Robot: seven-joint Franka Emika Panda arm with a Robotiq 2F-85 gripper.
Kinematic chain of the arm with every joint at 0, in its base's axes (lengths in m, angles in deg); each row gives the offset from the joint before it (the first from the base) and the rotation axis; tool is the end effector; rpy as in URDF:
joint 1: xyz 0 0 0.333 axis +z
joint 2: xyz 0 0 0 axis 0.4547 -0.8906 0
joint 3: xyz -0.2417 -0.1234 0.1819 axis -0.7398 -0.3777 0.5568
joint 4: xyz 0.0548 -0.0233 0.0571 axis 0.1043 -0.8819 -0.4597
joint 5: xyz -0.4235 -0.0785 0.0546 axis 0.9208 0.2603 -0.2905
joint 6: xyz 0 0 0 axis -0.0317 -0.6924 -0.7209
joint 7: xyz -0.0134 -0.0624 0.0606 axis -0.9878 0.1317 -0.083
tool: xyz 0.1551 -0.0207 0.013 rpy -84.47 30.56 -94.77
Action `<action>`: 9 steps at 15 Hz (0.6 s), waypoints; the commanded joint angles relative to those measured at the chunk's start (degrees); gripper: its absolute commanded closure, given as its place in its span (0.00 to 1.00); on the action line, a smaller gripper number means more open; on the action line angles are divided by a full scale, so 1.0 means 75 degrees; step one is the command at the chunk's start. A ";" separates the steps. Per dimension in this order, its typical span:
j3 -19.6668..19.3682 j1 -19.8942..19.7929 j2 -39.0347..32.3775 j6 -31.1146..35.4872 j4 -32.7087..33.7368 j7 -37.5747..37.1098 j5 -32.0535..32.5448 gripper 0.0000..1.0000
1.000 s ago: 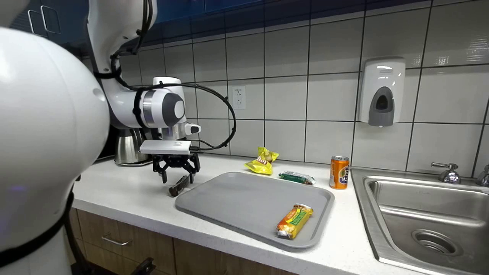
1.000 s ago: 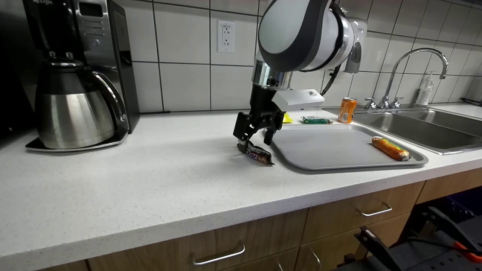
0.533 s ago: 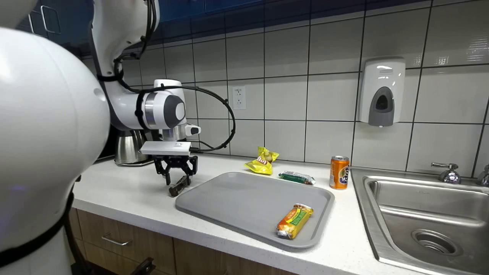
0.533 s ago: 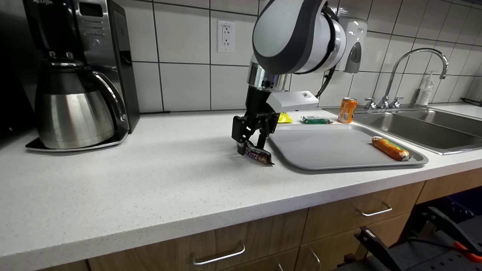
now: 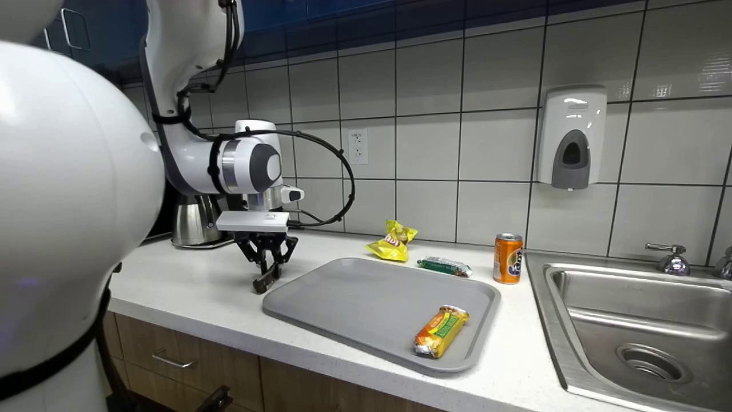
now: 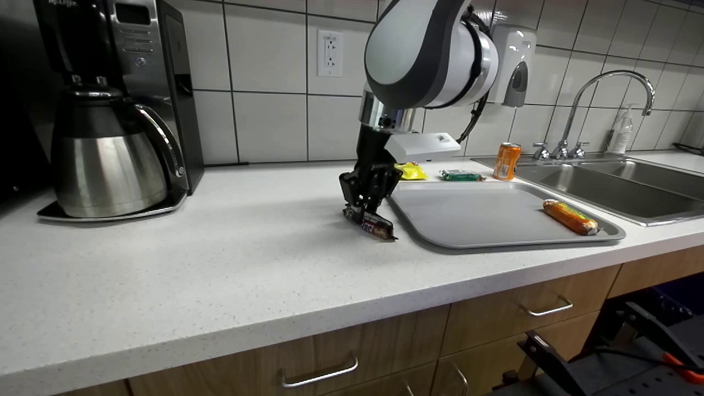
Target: Pick up the orange rectangular object and put it on the gray tray, pick up the brown snickers chocolate bar and put it on the gray tray, pick up the green rectangular object and put it on the gray tray
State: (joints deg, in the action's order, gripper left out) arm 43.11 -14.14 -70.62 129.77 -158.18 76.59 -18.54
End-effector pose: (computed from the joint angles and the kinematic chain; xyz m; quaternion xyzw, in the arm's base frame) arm 0.4970 0.2114 0.1467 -0.9720 -0.2216 -0.0725 0.0279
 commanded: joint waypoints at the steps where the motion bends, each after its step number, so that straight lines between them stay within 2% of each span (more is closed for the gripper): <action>1: -0.0086 0.0024 -0.0102 0.0052 0.0161 -0.0290 0.0222 0.93; 9: -0.0069 -0.0105 0.0325 -0.0291 0.0041 -0.0182 0.0084 0.93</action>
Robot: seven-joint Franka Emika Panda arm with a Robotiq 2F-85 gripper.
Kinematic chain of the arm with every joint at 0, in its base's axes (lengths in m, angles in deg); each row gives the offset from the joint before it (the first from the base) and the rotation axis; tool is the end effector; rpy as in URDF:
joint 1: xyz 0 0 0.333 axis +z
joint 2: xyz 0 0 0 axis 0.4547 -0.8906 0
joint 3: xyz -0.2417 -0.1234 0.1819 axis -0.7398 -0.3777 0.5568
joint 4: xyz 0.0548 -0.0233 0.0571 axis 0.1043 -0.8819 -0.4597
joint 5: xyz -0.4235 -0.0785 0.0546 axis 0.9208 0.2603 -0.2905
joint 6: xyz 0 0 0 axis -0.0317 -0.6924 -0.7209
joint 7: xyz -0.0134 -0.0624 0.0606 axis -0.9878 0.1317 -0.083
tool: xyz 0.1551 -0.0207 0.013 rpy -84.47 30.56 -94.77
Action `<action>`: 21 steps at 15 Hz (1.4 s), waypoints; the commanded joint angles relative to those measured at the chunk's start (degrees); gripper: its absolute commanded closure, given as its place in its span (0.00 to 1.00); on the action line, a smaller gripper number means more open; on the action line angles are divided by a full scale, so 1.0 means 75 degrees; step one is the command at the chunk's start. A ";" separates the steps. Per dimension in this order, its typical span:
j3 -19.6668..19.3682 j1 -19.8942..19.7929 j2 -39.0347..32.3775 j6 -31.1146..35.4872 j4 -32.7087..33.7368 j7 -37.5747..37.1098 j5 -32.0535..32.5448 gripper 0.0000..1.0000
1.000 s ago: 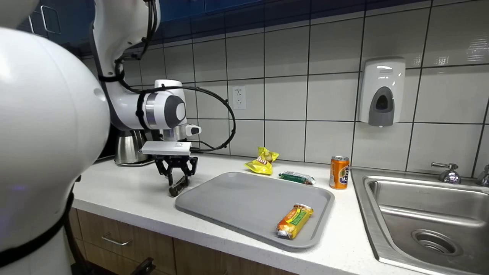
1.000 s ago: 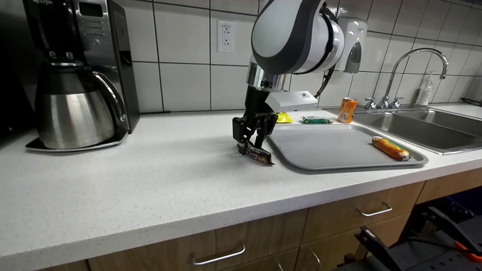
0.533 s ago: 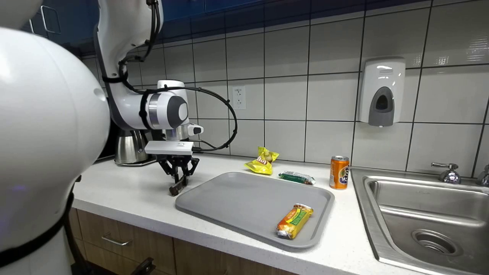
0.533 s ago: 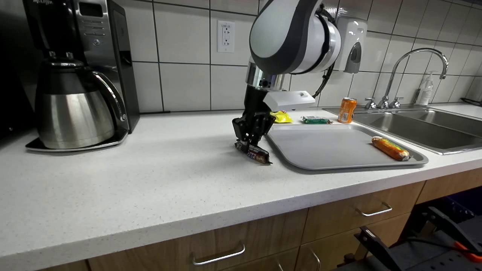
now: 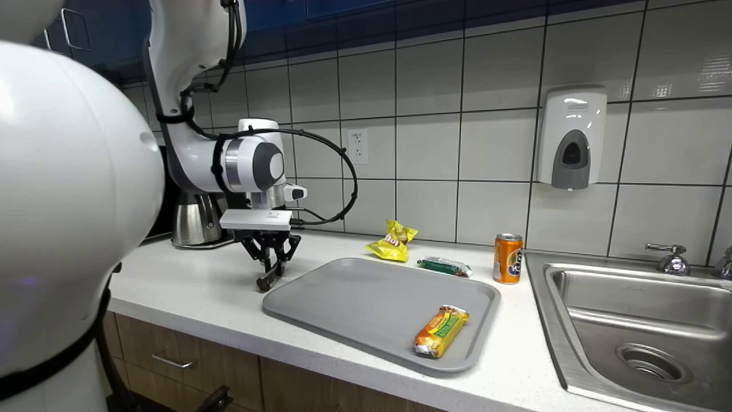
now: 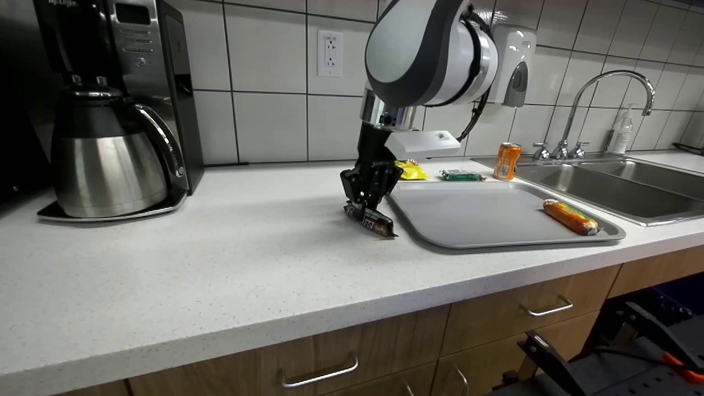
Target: Pick up the orange rectangular object and put it on the gray tray, pick up the brown snickers chocolate bar and put it on the gray tray, pick up the green rectangular object and put it on the gray tray
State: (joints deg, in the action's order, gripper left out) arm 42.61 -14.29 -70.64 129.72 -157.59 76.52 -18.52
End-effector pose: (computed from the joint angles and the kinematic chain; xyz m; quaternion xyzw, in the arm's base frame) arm 0.5039 0.2071 0.1501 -0.9730 -0.2157 -0.0771 0.0271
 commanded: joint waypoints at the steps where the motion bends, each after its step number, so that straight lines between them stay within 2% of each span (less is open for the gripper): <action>1: -0.0009 -0.0111 0.0434 -0.0342 -0.0079 -0.0181 0.0053 0.93; 11: -0.0225 -0.0564 0.1642 -0.0865 -0.0548 -0.0176 -0.0189 0.93; 21: -0.0522 -0.0818 0.2474 -0.0587 -0.1581 -0.0642 -0.0108 0.93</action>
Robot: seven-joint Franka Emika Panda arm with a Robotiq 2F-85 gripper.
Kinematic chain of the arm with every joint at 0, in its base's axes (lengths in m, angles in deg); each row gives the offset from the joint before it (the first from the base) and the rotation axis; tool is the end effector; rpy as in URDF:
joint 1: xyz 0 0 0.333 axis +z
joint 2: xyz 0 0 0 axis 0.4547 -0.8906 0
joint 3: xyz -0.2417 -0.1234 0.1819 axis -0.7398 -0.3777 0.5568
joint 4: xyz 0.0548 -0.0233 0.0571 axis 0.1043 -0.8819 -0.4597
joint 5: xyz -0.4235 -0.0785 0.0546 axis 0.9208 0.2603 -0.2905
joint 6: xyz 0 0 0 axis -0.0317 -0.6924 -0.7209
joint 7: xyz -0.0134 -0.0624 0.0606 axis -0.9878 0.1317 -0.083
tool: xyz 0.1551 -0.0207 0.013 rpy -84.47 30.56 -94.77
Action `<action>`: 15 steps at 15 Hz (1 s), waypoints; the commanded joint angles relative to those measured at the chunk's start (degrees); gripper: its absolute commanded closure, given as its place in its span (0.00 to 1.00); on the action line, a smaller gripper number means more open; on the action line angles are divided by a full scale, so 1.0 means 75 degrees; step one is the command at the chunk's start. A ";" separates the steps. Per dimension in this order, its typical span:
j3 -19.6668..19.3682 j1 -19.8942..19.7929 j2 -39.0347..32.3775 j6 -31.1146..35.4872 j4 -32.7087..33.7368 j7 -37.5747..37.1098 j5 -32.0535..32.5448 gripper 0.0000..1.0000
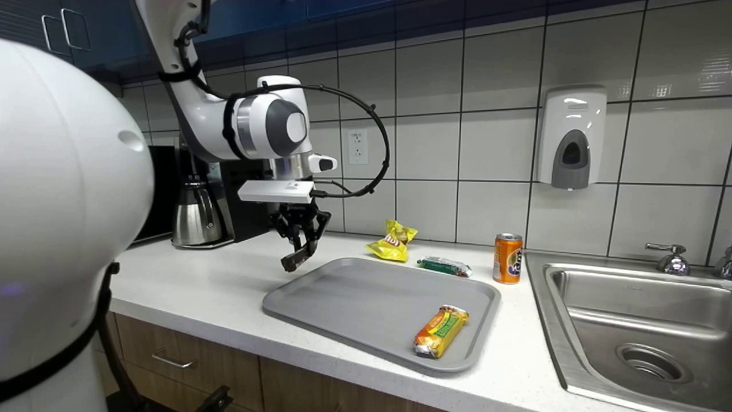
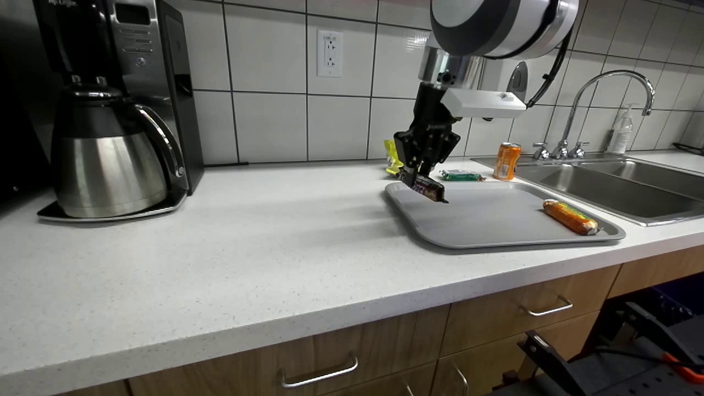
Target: Pick up the orange rectangular object and put it on the gray tray, pick up the brown snickers chocolate bar and put it on the gray tray, pick up the green rectangular object and put it on the gray tray
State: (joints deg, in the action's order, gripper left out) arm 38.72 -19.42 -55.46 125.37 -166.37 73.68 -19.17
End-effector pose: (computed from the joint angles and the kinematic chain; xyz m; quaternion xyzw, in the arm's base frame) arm 0.4898 0.1111 0.2167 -0.9889 -0.1124 -0.0965 0.0066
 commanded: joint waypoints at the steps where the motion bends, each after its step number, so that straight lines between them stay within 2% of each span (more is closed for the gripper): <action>1: -0.0025 -0.0169 0.0462 -0.0017 -0.0469 -0.0362 0.0035 0.93; 8: -0.0135 -0.0380 0.0238 0.0270 -0.0735 -0.1188 0.0508 0.93; 15: -0.0264 -0.0532 -0.0143 0.0609 -0.0745 -0.2422 0.1657 0.93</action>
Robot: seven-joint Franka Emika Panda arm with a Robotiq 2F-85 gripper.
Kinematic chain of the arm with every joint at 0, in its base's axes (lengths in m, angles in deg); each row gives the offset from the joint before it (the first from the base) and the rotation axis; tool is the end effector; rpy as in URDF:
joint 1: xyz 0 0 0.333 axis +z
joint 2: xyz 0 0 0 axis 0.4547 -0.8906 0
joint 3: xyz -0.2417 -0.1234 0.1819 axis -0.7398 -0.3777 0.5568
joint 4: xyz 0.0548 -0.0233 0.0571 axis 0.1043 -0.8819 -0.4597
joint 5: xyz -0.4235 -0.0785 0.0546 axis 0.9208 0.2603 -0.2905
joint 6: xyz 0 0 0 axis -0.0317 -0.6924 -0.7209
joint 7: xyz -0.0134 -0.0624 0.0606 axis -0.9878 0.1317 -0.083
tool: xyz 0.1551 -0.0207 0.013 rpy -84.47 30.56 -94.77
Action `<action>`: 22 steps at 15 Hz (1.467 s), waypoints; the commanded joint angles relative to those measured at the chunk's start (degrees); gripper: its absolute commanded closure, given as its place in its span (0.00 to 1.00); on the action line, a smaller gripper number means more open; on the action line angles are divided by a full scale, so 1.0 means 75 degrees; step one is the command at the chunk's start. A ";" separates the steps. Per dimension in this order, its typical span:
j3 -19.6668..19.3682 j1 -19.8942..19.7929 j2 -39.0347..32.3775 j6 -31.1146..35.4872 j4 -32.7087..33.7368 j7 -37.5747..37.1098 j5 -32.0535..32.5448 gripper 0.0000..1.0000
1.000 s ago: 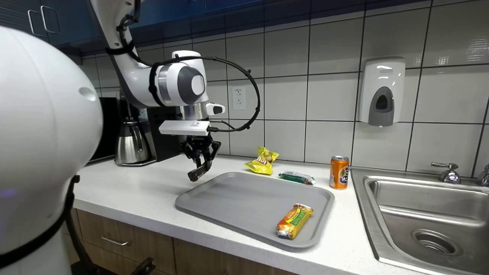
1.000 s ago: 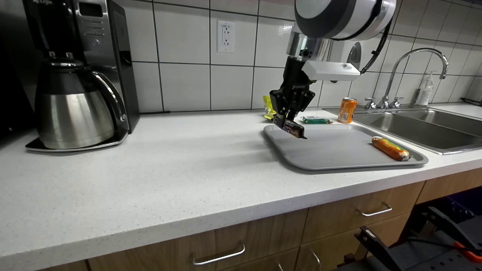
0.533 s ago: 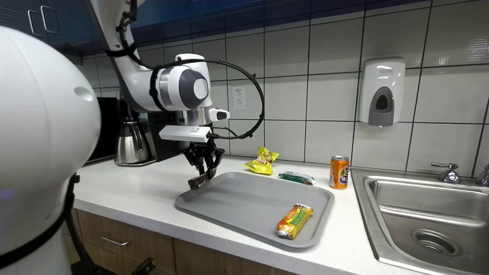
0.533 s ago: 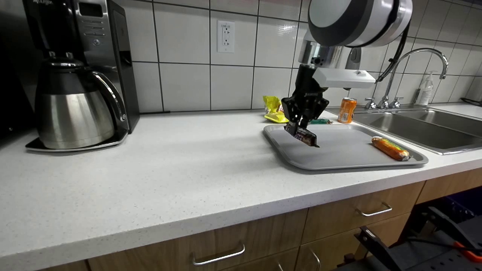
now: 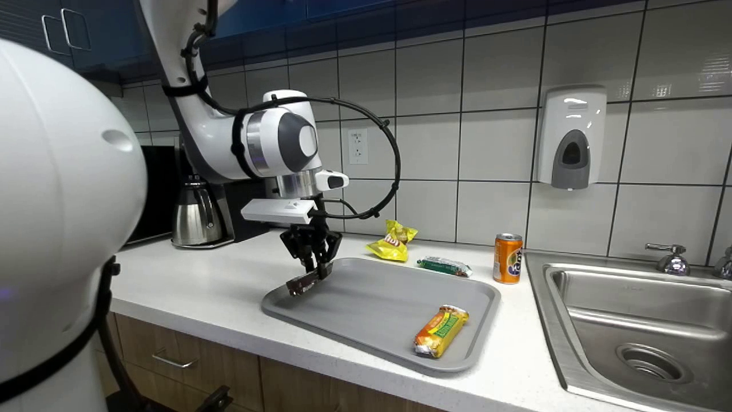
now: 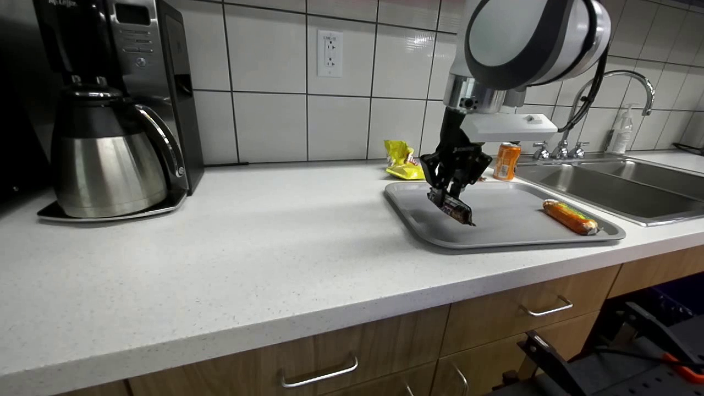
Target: Pick up the orange rectangular object and put it on the gray tray, pick up the brown snickers chocolate bar and put it on the gray tray, pick up the green rectangular object and put it on the gray tray
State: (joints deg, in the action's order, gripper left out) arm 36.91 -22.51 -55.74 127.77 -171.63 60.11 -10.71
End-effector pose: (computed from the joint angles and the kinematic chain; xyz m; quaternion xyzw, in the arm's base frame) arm 0.4598 0.0679 0.1818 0.9968 0.0195 0.0744 0.0206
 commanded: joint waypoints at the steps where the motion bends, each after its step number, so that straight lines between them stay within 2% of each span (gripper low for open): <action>1: -0.0055 -0.0113 -0.0179 0.0341 -0.0024 -0.0778 0.0683 0.93; 5: -0.0220 -0.0050 -0.0392 0.0432 0.0021 -0.1386 0.1300 0.93; 6: -0.0260 -0.0030 -0.0423 0.0426 0.0024 -0.1483 0.1401 0.56; 7: -0.0284 -0.0025 -0.0443 0.0416 0.0025 -0.1608 0.1521 0.45; 13: -0.0345 -0.0036 -0.0227 0.0283 -0.0066 -0.1326 0.1268 0.03; 14: -0.0341 -0.0060 -0.0146 0.0241 -0.0096 -0.1135 0.1130 0.00; 17: -0.0332 -0.0125 0.0076 0.0057 -0.0157 -0.0450 0.0837 0.00; 22: -0.0365 -0.0263 0.0308 -0.0196 -0.0103 0.1493 0.0001 0.00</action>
State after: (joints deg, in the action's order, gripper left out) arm 34.19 -23.14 -56.71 129.27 -171.67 62.34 -7.68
